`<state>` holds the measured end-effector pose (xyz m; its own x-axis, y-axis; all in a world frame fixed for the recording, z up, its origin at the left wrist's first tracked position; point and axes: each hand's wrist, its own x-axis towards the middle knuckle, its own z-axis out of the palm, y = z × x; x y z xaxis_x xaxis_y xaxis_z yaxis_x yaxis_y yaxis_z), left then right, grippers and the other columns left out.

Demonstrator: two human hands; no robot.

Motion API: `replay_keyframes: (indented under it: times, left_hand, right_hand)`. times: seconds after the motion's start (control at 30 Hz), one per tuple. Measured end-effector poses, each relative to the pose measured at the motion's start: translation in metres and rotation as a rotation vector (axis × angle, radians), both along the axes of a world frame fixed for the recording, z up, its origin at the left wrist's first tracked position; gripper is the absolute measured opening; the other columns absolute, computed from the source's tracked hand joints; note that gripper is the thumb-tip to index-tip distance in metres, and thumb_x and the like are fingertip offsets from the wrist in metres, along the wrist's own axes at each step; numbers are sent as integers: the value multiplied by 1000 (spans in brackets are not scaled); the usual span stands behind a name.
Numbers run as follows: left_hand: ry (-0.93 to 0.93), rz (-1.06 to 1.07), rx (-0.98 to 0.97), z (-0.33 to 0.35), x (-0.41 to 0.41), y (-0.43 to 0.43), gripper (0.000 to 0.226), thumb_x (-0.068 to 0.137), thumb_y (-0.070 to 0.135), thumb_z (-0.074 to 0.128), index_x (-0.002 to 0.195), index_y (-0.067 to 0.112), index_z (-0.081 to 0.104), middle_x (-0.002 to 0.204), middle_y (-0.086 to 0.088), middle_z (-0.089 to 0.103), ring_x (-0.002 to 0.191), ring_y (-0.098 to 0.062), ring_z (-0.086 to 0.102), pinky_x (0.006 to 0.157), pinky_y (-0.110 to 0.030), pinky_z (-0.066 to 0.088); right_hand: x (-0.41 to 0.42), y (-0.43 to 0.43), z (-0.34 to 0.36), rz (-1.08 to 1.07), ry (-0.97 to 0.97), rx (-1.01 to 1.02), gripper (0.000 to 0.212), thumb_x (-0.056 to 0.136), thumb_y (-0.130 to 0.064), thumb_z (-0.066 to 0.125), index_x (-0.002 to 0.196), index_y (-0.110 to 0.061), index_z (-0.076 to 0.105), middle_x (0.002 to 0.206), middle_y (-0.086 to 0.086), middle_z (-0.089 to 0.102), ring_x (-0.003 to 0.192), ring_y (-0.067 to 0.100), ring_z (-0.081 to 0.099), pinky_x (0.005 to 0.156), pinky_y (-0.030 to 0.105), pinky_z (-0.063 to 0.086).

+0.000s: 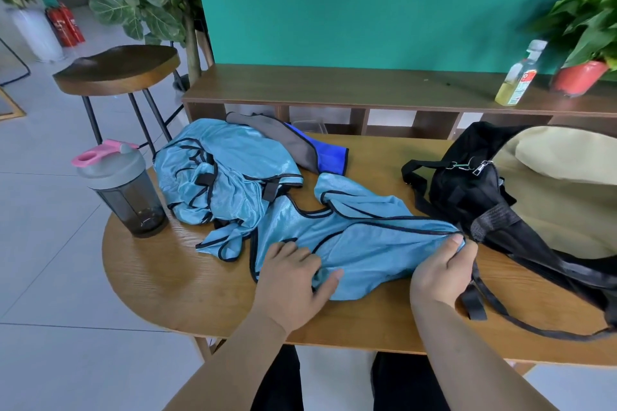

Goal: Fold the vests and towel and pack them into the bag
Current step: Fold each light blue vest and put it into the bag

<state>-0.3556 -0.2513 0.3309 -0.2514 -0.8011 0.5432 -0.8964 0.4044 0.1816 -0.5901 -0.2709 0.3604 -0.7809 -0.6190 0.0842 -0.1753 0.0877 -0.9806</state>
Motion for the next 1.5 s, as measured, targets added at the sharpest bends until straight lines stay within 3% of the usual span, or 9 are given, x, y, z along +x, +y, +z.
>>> replay_keyframes:
  times: [0.33, 0.47, 0.63, 0.73, 0.9, 1.1, 1.23, 1.37, 1.5]
  left_hand:
    - [46, 291, 127, 3, 7, -1, 16, 86, 29, 54, 99, 26, 61, 85, 9, 57, 86, -20, 54, 96, -41, 40]
    - [-10, 145, 127, 6, 3, 1, 37, 88, 27, 51, 122, 22, 66, 114, 4, 60, 108, -21, 56, 107, -43, 42]
    - [31, 53, 273, 6, 3, -4, 46, 89, 37, 45, 128, 25, 67, 125, 11, 61, 118, -15, 54, 107, -37, 44]
    - [116, 17, 301, 6, 7, -5, 36, 92, 38, 48, 120, 28, 69, 115, 16, 64, 108, -9, 54, 99, -30, 45]
    - [569, 60, 431, 19, 9, -4, 24, 104, 40, 57, 86, 28, 68, 77, 16, 65, 74, -3, 62, 66, -21, 44]
    - [34, 48, 685, 47, 7, -25, 41, 94, 52, 71, 128, 33, 59, 115, 11, 63, 100, -11, 62, 89, -32, 52]
    - [-74, 29, 689, 63, -4, -32, 30, 97, 48, 68, 119, 28, 64, 101, 7, 67, 95, -19, 63, 82, -35, 49]
    - [362, -31, 797, 75, -4, -45, 24, 100, 37, 68, 79, 28, 62, 59, 16, 54, 55, -1, 51, 54, -22, 36]
    - [751, 58, 734, 81, -2, -73, 31, 97, 37, 68, 82, 10, 68, 60, 10, 49, 55, -9, 45, 56, -25, 35]
  right_hand:
    - [-5, -2, -9, -22, 84, 23, 14, 110, -24, 47, 122, -17, 46, 111, 8, 57, 94, 24, 59, 77, 33, 46]
    - [2, 2, -19, 7, 749, 25, 45, 90, -5, 61, 136, -7, 55, 132, 19, 52, 125, 41, 47, 108, 50, 37]
    - [25, -1, -33, 625, 1242, -92, 31, 104, -24, 53, 126, -12, 72, 119, 2, 70, 115, 26, 63, 121, 52, 35]
    - [24, -9, -39, 602, 1174, 14, 43, 109, -42, 38, 106, -21, 76, 96, -6, 68, 95, 24, 63, 107, 41, 44]
    - [21, -1, -32, 600, 1180, -36, 30, 99, -48, 59, 82, -27, 72, 71, -11, 59, 73, 18, 54, 83, 39, 46]
    - [19, -4, -35, 767, 1152, -57, 14, 87, -43, 68, 87, -29, 66, 86, -15, 52, 88, 15, 51, 90, 33, 44]
    - [23, 0, -32, 599, 1166, -181, 10, 94, -18, 69, 89, -16, 60, 80, -3, 57, 77, 22, 55, 79, 40, 51]
    - [21, 2, -33, 458, 1198, -238, 11, 99, -18, 63, 104, -9, 65, 92, 5, 61, 84, 28, 59, 83, 43, 49]
    - [20, 3, -31, 302, 1196, -143, 28, 98, -15, 67, 124, -4, 66, 114, 15, 60, 100, 36, 55, 93, 51, 47]
